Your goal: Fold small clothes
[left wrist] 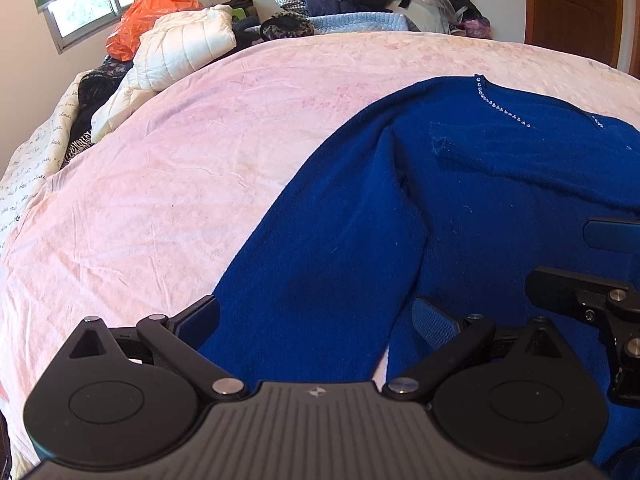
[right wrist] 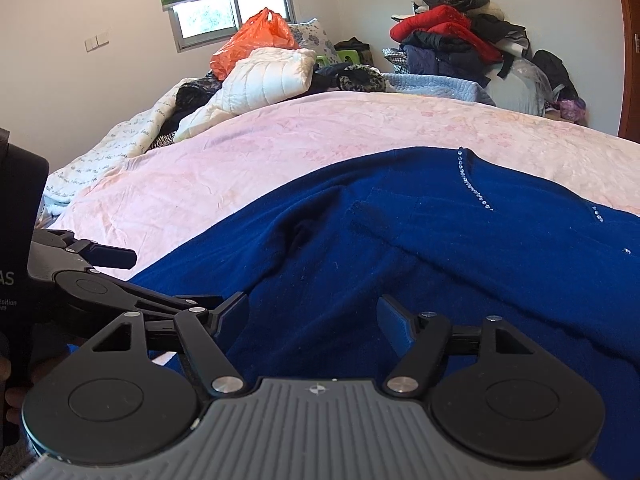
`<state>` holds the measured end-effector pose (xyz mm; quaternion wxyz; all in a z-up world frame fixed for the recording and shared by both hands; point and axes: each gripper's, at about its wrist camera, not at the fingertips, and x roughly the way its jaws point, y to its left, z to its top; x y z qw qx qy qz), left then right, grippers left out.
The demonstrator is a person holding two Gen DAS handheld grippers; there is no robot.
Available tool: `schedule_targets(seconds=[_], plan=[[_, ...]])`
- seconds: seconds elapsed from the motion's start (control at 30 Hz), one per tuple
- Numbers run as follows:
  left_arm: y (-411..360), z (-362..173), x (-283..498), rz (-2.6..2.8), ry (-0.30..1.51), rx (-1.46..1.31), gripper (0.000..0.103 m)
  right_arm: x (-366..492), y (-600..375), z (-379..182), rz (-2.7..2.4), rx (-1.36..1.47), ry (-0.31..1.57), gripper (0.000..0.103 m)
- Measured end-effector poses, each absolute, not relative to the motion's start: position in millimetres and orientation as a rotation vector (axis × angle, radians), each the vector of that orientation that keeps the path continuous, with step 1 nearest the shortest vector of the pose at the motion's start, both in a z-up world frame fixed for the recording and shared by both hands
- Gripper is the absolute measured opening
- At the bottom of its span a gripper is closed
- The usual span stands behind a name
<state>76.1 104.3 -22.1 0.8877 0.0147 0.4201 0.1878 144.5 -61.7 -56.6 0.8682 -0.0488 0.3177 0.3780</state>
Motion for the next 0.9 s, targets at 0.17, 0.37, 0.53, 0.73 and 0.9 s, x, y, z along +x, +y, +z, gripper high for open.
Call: schedule_targets(seconds=[0.17,0.37,0.53,0.73,0.9], plan=[[109,-20,64,0.359,0.885,0.012,0.103,133,-59,-51,0.784,-0.144,0.644,0.074],[146,-11,27,0.315,0.867,-0.102,0.103,108,-47,-41,0.871,-0.203,0.599,0.076],[194,-4,-7,0.325,0.869,-0.198,0.103,69,-19,-40,1.050,-0.361,0.524,0.076],[233,-8,-40,0.283,0.898,-0.213,0.103,9,20,-58,1.237,-0.646,0.426,0.072],[249,-24,-55,0.194,0.937,-0.267,0.102,-22,39,-71,1.323,-0.802,0.406,0.070]])
